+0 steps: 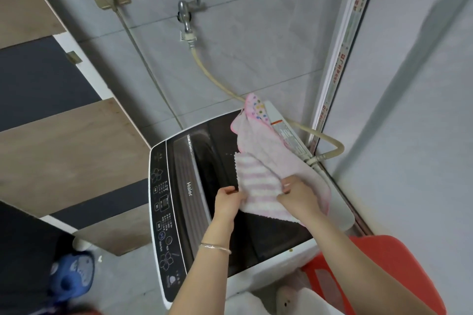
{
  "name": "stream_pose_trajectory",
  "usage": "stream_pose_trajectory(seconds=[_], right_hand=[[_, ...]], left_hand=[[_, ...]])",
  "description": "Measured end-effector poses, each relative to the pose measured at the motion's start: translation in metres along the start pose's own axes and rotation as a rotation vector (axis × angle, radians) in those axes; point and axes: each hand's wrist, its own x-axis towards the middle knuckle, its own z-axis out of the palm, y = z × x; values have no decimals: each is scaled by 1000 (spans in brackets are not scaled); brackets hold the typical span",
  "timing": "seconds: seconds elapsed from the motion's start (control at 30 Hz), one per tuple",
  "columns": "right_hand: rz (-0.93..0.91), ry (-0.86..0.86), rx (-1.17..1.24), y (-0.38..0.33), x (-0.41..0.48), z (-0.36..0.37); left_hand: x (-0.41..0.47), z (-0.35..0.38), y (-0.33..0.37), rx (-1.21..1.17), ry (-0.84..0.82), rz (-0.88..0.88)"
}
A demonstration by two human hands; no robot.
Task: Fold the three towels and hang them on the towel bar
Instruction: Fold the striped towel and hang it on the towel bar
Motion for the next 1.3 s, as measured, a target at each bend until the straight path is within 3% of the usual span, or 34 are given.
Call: stream_pose_trajectory(seconds=[0.23,0.5,0.63,0.8,1.0,1.17,1.3], right_hand=[[-57,-7,-45,-27,-1,17],[-131,80,215,-65,-15,42],[-154,42,380,-78,-34,50],[25,-129,758,-78,-40,65],[271,-419,1364,-69,-47,91],[57,-254,1201,-75,-49,83],[-39,-38,1104,-74,-41,75]], left_hand=[[3,-19,13,162,-134,-15],[9,-64,44,46,-244,131],[4,-89,58,-180,-304,184],[1,-109,73,-535,-451,141],[6,-123,70,-578,-449,168],[16,-141,66,-508,-358,148],[31,-145,68,-241,-207,100]])
